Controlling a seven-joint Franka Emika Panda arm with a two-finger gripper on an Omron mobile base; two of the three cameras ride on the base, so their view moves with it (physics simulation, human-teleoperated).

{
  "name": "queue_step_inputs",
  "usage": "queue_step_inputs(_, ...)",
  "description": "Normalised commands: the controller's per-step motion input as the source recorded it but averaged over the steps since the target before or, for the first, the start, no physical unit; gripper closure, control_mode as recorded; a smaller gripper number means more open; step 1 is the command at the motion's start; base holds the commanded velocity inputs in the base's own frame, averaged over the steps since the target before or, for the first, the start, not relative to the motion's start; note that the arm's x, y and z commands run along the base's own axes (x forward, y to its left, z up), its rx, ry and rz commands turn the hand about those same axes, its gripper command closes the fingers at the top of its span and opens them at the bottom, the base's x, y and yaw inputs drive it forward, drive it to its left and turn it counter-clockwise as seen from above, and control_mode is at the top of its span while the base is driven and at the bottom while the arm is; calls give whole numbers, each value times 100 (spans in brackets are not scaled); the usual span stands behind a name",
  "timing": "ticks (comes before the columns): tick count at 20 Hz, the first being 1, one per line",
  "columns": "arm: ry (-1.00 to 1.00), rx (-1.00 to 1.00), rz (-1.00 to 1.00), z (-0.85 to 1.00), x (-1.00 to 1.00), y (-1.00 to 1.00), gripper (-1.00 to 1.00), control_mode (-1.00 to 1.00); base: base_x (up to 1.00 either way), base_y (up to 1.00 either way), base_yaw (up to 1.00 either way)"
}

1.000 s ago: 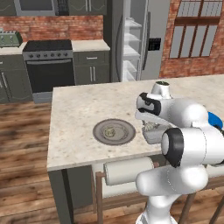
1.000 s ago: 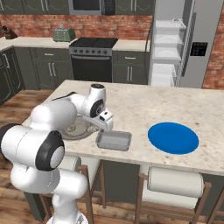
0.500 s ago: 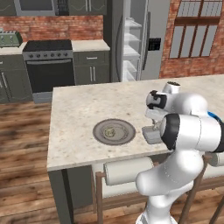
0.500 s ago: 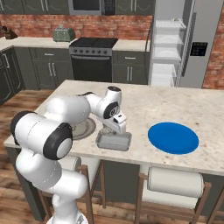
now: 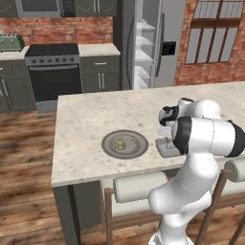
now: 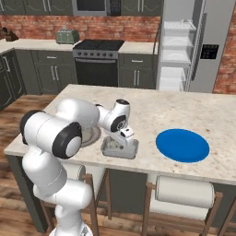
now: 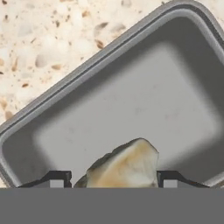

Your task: Place two dumplings into each of the tupperware containers and then place the containers in the fridge.

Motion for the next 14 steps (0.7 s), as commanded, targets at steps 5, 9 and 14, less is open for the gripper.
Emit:
queue_step_inputs(5, 0, 0, -3, -23, 1, 2, 100, -100, 0, 0, 0)
queue_step_inputs(9, 0, 0, -4, -13, 2, 7, 100, -100, 0, 0, 0)
queue_step_inputs(14, 0, 0, -6, -10, 8, 21, -100, -100, 0, 0, 0)
